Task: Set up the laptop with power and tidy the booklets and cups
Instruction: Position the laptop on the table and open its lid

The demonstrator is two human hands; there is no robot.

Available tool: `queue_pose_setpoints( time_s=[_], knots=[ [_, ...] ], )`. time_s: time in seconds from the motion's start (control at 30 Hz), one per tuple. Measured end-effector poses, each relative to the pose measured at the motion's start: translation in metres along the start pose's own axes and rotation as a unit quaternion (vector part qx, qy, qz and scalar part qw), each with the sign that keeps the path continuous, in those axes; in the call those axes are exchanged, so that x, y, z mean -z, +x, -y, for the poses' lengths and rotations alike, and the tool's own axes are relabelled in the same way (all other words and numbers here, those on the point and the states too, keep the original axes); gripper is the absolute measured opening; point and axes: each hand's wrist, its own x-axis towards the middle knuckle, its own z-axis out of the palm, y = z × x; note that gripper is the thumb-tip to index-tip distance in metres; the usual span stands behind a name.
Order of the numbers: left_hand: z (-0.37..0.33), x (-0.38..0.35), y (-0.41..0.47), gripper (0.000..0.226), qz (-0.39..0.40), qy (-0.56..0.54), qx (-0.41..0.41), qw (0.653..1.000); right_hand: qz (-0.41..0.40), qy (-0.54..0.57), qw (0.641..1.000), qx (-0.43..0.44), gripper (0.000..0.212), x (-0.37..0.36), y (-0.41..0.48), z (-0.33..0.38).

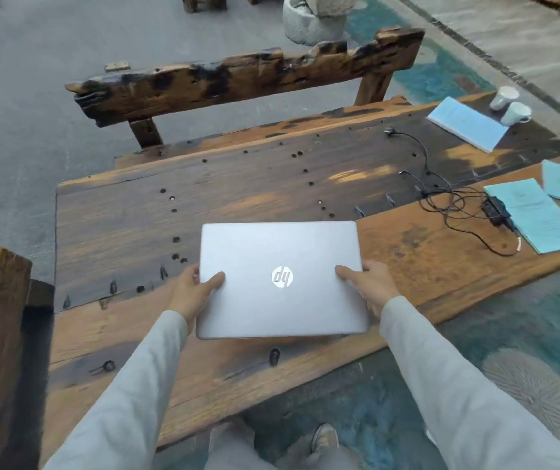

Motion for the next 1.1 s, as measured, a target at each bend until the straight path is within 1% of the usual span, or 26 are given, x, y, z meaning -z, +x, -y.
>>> queue_pose_setpoints(
  time_s=[0.07,0.13,0.17,0.27,0.33,0.43,0.53,0.6,0.87,1.03,1.1],
  knots=[
    [-0.001,-0.031,-0.016,0.041,0.014,0.014,-0.008,1.000,0.020,-0.013,1.000,0.005,0.030,0.037,-0.004,-0.009],
    [0.000,-0.061,-0.030,0.036,0.029,0.027,-0.018,0.999,0.037,-0.040,0.998,0.018,0.032,0.074,-0.007,-0.018],
    [0.001,-0.076,-0.035,0.037,0.037,0.034,-0.021,0.999,0.039,-0.053,0.997,0.025,0.033,0.091,-0.008,-0.022],
    [0.001,-0.117,-0.051,0.049,0.044,0.047,-0.023,0.998,0.019,-0.055,0.998,0.032,0.032,0.137,-0.010,-0.034],
    [-0.001,-0.142,-0.058,0.052,0.044,0.051,-0.024,0.997,0.007,-0.045,0.998,0.033,0.029,0.162,-0.009,-0.038],
    [-0.006,-0.173,-0.065,0.054,0.050,0.058,-0.024,0.997,-0.011,-0.037,0.998,0.039,0.032,0.192,-0.005,-0.043],
    [-0.014,-0.195,-0.066,0.058,0.057,0.067,-0.029,0.996,-0.035,-0.008,0.998,0.042,0.026,0.213,0.001,-0.048],
    [-0.019,-0.209,-0.064,0.062,0.061,0.077,-0.030,0.995,-0.045,0.010,0.998,0.039,0.026,0.223,0.005,-0.051],
    [-0.035,-0.265,-0.040,0.067,0.091,0.108,-0.021,0.990,-0.074,0.009,0.997,0.019,0.022,0.260,0.038,-0.055],
    [-0.046,-0.302,-0.012,0.063,0.094,0.111,-0.018,0.989,-0.074,0.030,0.997,0.008,0.034,0.282,0.071,-0.047],
    [-0.052,-0.316,0.000,0.059,0.095,0.107,-0.016,0.990,-0.071,0.030,0.997,0.005,0.033,0.289,0.087,-0.040]
  ],
)
